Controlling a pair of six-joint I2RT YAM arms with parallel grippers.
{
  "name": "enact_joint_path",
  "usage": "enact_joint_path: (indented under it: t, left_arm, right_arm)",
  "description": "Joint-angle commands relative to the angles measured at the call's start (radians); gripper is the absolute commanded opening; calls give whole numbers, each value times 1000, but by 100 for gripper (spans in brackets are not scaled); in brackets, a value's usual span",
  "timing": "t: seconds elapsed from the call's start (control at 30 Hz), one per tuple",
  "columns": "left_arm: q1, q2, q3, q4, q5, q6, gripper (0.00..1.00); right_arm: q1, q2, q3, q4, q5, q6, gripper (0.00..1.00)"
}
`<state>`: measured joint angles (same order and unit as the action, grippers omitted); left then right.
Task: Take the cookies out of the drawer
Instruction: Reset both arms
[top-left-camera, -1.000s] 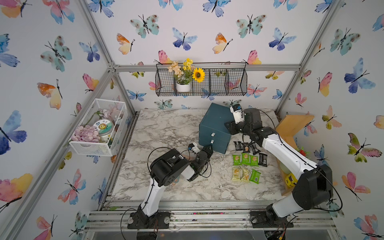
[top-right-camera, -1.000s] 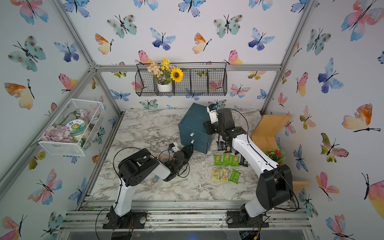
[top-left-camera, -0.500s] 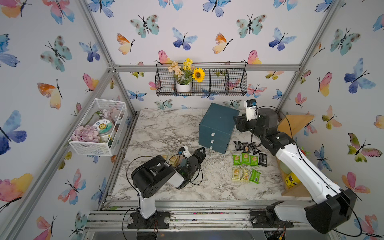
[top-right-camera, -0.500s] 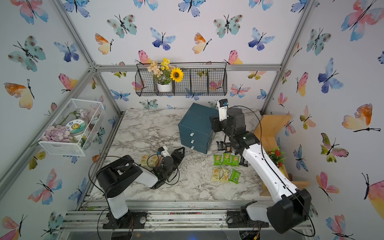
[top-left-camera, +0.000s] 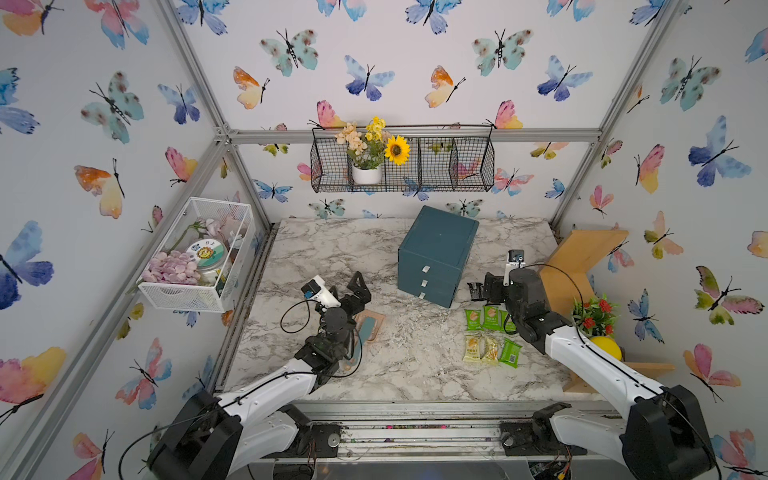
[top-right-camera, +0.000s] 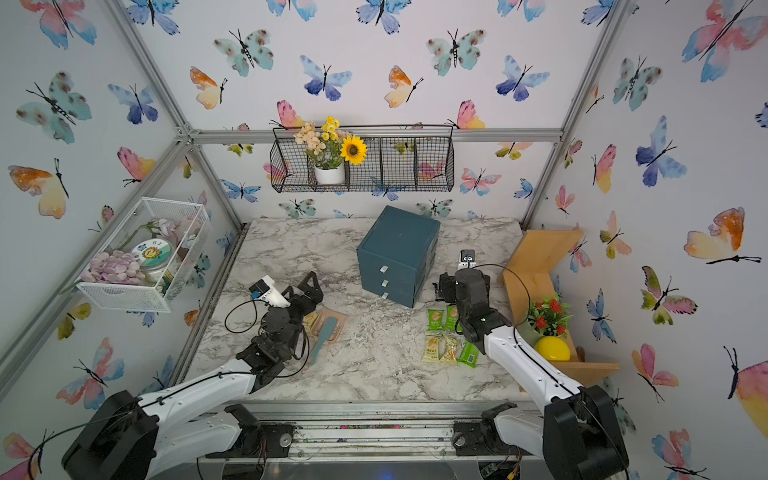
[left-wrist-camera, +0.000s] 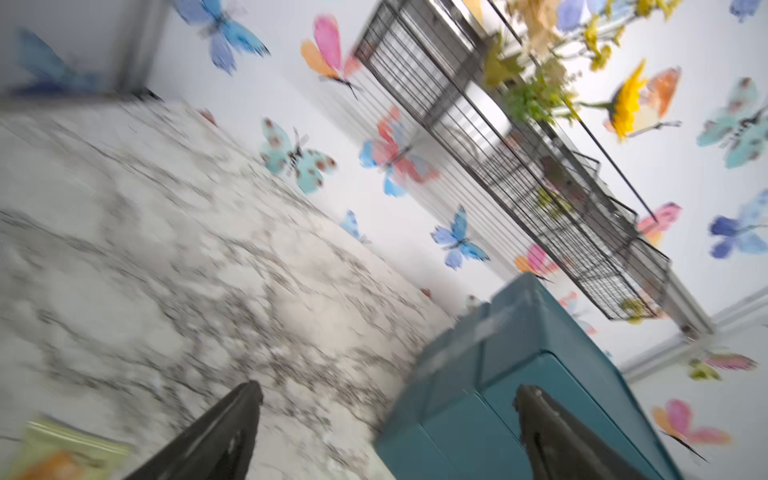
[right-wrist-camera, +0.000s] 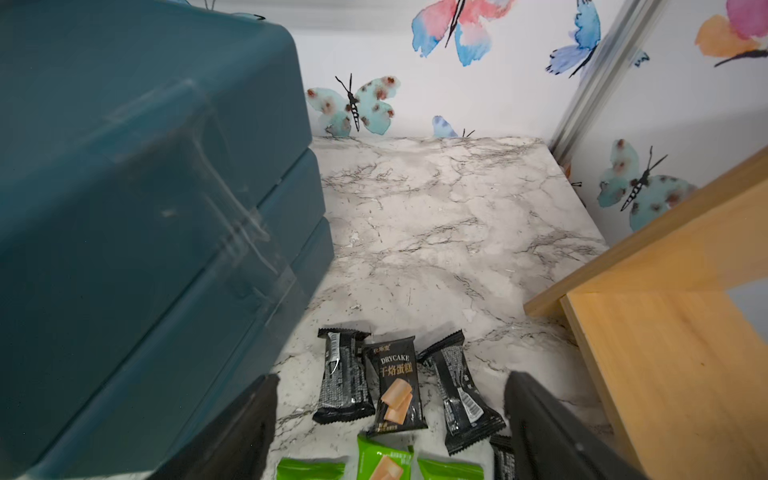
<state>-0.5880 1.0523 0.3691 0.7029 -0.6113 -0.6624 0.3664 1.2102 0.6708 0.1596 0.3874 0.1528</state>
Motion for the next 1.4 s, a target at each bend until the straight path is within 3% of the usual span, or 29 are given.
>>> enact_joint_path:
  t: [0.0,0.13,0.33,0.5,0.63,0.73,0.8,0.87,1.1,1.17,1.27,1.3,1.37]
  left_arm:
    - [115,-72,-33,-124,41,246,99]
    - [283,-101,-21,-195,131,369,99]
    - [418,-88,-10,-174,187,451,99]
    - [568,-55,-31,-129,350,445,99]
    - [574,-8,-75,-28,344,493,99]
    - [575,29,-104,26,349,500,99]
    - [574,56,-139,102,354,516,99]
    - [573,84,-159,158,350,536,99]
    - [573,228,-232,383,338,532,99]
    - [571,260,-228,404,389,562,99]
    - [558,381,-281,651,392,591,99]
    - [554,404,-276,672,395,609,99]
    - [550,354,-213,470,389,591,99]
  right_arm:
    - [-29,68,-67,216,40,-52,90]
    - [-60,168,-171,437,-7,-152,92]
    - [-128,286,-296,744,-86,-189,93]
    - [-234,308,-345,865,-242,-173,93]
    - [-271,394,-442,1142,-295,-157,93]
    - [-271,360,-408,1008,-267,-142,91]
    - [-271,383,-422,1079,-260,-145,91]
    - [-271,371,-418,1051,-253,-148,99]
    - [-271,364,-414,1026,-252,-147,99]
    - [-271,365,-412,1023,-254,-145,99]
    - [-271,373,-396,1002,-258,-146,99]
    - [-272,382,-384,987,-265,-143,99]
    - [-280,390,-370,976,-280,-141,99]
